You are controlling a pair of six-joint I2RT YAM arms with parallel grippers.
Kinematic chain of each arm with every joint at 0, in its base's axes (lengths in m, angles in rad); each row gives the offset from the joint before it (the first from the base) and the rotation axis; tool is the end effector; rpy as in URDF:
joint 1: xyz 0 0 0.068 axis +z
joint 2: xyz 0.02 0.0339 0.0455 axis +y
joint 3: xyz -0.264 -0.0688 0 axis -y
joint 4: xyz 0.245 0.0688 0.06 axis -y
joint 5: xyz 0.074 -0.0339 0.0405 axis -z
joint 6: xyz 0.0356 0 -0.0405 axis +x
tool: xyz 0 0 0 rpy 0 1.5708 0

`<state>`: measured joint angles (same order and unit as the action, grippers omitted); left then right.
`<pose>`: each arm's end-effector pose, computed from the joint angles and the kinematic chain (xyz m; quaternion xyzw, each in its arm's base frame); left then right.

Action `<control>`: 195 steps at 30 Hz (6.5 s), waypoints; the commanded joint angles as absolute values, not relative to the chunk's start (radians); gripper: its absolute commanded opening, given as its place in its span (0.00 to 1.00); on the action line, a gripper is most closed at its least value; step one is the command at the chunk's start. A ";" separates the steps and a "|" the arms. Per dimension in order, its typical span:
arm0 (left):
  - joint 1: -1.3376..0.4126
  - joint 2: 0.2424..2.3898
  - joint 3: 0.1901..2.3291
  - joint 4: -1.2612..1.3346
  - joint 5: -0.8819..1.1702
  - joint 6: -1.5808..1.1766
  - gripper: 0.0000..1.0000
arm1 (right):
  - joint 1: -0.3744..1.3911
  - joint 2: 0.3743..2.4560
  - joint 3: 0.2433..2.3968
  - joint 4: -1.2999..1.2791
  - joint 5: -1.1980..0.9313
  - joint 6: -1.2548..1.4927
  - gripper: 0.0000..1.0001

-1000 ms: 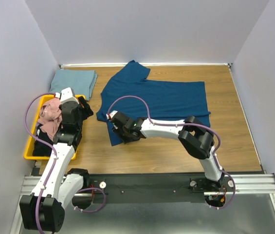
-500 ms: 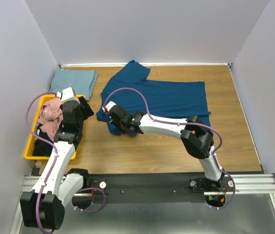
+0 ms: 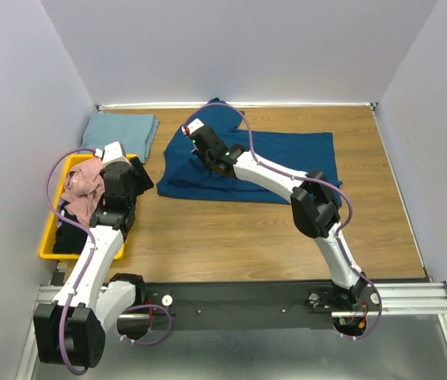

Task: Fold and stack the t-shirts
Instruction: Fold the tshirt

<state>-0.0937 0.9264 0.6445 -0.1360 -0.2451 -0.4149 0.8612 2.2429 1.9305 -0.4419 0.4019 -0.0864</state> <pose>0.2125 -0.0113 0.2700 -0.1988 0.8108 -0.0369 0.5493 0.3453 0.3807 0.2288 -0.3398 0.8364 -0.0227 0.4294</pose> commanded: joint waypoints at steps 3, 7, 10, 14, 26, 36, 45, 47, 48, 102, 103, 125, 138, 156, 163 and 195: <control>-0.091 0.946 0.641 -0.114 -0.215 -0.403 0.69 | 0.815 2.347 2.088 -0.446 0.431 -0.175 0.01; -0.091 0.963 0.641 -0.114 -0.199 -0.402 0.69 | 0.799 2.410 2.160 -0.439 0.457 -0.219 0.01; -0.091 0.968 0.643 -0.114 -0.196 -0.402 0.69 | 0.793 2.444 2.198 -0.426 0.465 -0.236 0.02; -0.091 0.986 0.644 -0.114 -0.184 -0.400 0.69 | 0.792 2.480 2.230 -0.410 0.474 -0.250 0.20; -0.097 1.080 0.664 -0.110 -0.049 -0.399 0.69 | 0.715 2.265 1.998 -0.403 0.523 -0.080 0.54; -0.173 1.319 0.796 -0.117 0.051 -0.425 0.53 | 0.322 1.723 1.311 -0.308 0.082 0.386 0.52; -0.173 1.566 0.931 -0.155 0.066 -0.445 0.24 | -0.033 1.529 0.827 -0.037 -0.222 0.630 0.49; -0.170 1.606 0.939 -0.150 0.061 -0.448 0.24 | -0.067 1.506 0.757 0.021 -0.227 0.662 0.48; -0.169 1.630 0.936 -0.144 0.063 -0.449 0.25 | -0.080 1.499 0.737 0.037 -0.232 0.673 0.47; -0.109 1.110 0.655 -0.061 0.098 -0.393 0.48 | 0.420 1.894 1.069 0.235 -0.695 0.606 0.43; -0.109 1.127 0.666 -0.055 0.107 -0.391 0.48 | 0.432 1.908 1.097 0.218 -0.684 0.585 0.42; -0.109 1.515 0.739 -0.143 0.167 -0.383 0.46 | 0.638 2.180 1.410 0.107 -0.359 0.379 0.40; -0.109 1.572 0.735 -0.183 0.167 -0.377 0.30 | 0.635 2.165 1.402 0.106 -0.281 0.362 0.40; -0.109 1.562 0.730 -0.207 0.124 -0.373 0.13 | 0.489 2.103 1.399 0.106 0.031 0.468 0.40; -0.109 1.554 0.730 -0.207 0.121 -0.373 0.13 | 0.492 2.042 1.404 0.104 -0.121 0.396 0.40; -0.110 1.539 0.721 -0.209 0.104 -0.374 0.13 | 0.643 2.378 1.703 0.104 -0.422 0.285 0.40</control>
<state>-0.1112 1.5448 0.7498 -0.1249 0.1497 -0.3862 0.6415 2.3348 1.6608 0.1101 -0.5018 0.3191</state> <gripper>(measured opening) 0.134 0.402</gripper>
